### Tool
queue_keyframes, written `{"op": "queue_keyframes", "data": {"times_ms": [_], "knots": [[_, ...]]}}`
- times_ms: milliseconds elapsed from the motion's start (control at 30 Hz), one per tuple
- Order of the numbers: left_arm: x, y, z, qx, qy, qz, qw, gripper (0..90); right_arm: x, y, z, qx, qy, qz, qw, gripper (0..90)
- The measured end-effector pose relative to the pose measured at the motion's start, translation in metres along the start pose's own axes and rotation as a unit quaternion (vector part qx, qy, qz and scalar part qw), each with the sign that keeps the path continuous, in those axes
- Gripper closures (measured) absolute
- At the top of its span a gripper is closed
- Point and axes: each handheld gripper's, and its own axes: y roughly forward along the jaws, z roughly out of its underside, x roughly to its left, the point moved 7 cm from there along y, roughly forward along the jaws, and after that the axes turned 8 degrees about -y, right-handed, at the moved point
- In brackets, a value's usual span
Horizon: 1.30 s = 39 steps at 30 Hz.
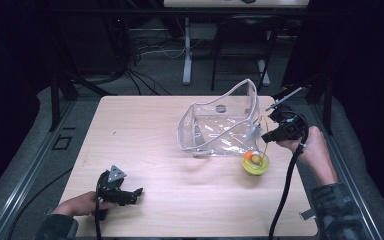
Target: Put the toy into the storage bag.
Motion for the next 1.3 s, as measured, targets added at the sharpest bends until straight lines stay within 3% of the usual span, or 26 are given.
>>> {"op": "queue_keyframes", "data": {"times_ms": [333,633,1300], "knots": [[0.0,0.0,0.0,0.0,0.0,0.0,1.0,0.0,-0.013,-0.014,0.008,0.01,0.009,0.003,0.9999,88.3],[0.0,0.0,0.0,0.0,0.0,0.0,1.0,0.0,-0.026,-0.015,0.012,0.025,0.022,-0.001,0.9994,88.2],[0.0,0.0,0.0,0.0,0.0,0.001,1.0,0.0,-0.054,-0.035,0.009,0.047,0.035,0.021,0.9981,88.3]]}}
